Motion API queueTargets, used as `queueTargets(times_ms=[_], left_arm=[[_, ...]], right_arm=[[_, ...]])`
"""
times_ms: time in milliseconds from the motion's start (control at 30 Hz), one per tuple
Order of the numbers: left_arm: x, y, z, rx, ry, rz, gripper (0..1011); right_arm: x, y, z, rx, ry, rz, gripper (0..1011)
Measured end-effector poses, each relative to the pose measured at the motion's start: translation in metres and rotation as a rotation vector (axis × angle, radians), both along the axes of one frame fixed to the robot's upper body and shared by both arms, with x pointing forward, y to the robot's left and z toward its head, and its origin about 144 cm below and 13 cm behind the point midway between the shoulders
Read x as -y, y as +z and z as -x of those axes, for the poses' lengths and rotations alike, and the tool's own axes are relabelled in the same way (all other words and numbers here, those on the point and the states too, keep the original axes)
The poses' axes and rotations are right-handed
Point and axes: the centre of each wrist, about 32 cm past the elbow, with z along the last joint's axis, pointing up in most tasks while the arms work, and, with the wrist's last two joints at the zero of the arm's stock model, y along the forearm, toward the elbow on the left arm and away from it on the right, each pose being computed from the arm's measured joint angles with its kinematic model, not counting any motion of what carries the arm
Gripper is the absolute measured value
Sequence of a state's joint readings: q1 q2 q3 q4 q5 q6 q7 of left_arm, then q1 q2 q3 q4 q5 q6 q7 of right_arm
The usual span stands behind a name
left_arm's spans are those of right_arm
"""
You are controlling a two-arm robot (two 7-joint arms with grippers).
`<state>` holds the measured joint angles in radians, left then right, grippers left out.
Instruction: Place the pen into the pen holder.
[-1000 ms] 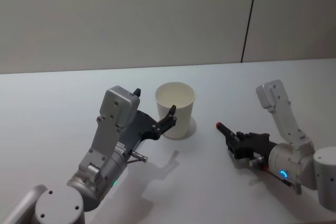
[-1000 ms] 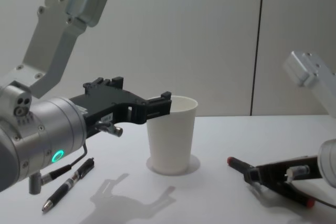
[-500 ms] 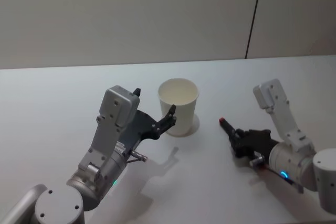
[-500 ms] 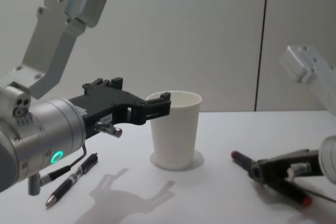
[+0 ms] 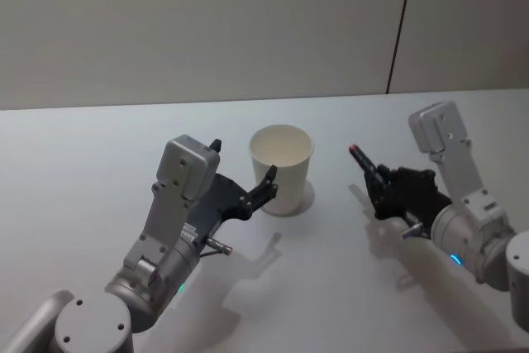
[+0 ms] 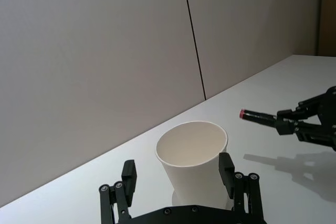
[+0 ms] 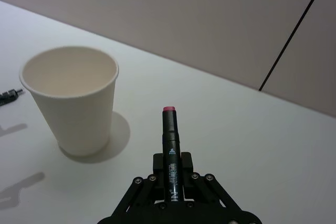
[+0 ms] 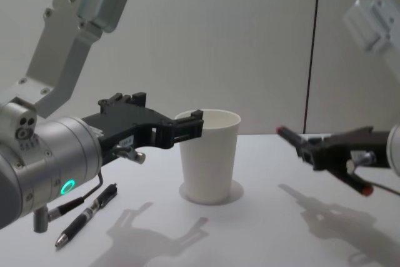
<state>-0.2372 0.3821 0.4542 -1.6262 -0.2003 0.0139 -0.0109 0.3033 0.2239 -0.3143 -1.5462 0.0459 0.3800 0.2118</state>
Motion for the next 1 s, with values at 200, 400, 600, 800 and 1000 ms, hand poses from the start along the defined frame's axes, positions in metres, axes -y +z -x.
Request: queueTargets(times_ms=[200,400,600,800,1000], left_arm=[[0.000,0.000,0.000,0.000,0.000,0.000,1000],[0.000,0.000,0.000,0.000,0.000,0.000,1000],[0.000,0.000,0.000,0.000,0.000,0.000,1000],[0.000,0.000,0.000,0.000,0.000,0.000,1000],[0.000,0.000,0.000,0.000,0.000,0.000,1000]], right_arm=[[0.001,0.003,0.004,0.082,0.012,-0.006,177],[0.002,0.003,0.009,0.188,0.040,-0.028,177],[0.002,-0.001,0.009,0.288,0.075,-0.057,177],[0.001,-0.006,0.007,0.369,0.113,-0.090,177],[-0.002,-0.014,-0.001,0.459,0.165,-0.134,177]])
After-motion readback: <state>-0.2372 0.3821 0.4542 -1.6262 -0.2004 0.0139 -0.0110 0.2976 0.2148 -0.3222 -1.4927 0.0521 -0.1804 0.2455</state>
